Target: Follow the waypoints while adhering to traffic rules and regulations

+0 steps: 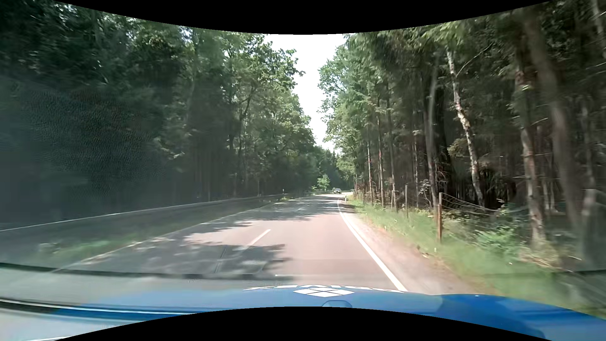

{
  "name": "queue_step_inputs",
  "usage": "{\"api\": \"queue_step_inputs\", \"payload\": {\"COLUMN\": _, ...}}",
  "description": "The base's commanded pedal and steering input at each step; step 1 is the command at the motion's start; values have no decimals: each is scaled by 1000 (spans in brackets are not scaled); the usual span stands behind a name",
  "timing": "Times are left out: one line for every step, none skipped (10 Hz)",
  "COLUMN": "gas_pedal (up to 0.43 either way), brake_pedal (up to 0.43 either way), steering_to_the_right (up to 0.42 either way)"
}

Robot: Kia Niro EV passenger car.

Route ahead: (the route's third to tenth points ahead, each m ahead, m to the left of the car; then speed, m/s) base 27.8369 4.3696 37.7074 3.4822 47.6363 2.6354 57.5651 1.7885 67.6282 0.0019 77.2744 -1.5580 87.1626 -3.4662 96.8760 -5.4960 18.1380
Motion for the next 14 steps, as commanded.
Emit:
{"api": "queue_step_inputs", "payload": {"gas_pedal": 169, "brake_pedal": 0, "steering_to_the_right": 13}}
{"api": "queue_step_inputs", "payload": {"gas_pedal": 169, "brake_pedal": 0, "steering_to_the_right": 13}}
{"api": "queue_step_inputs", "payload": {"gas_pedal": 169, "brake_pedal": 0, "steering_to_the_right": 13}}
{"api": "queue_step_inputs", "payload": {"gas_pedal": 169, "brake_pedal": 0, "steering_to_the_right": 13}}
{"api": "queue_step_inputs", "payload": {"gas_pedal": 169, "brake_pedal": 0, "steering_to_the_right": 13}}
{"api": "queue_step_inputs", "payload": {"gas_pedal": 169, "brake_pedal": 0, "steering_to_the_right": 14}}
{"api": "queue_step_inputs", "payload": {"gas_pedal": 169, "brake_pedal": 0, "steering_to_the_right": 14}}
{"api": "queue_step_inputs", "payload": {"gas_pedal": 169, "brake_pedal": 0, "steering_to_the_right": 14}}
{"api": "queue_step_inputs", "payload": {"gas_pedal": 169, "brake_pedal": 0, "steering_to_the_right": 13}}
{"api": "queue_step_inputs", "payload": {"gas_pedal": 169, "brake_pedal": 0, "steering_to_the_right": 13}}
{"api": "queue_step_inputs", "payload": {"gas_pedal": 169, "brake_pedal": 0, "steering_to_the_right": 13}}
{"api": "queue_step_inputs", "payload": {"gas_pedal": 169, "brake_pedal": 0, "steering_to_the_right": 12}}
{"api": "queue_step_inputs", "payload": {"gas_pedal": 157, "brake_pedal": 0, "steering_to_the_right": 12}}
{"api": "queue_step_inputs", "payload": {"gas_pedal": 157, "brake_pedal": 0, "steering_to_the_right": 11}}
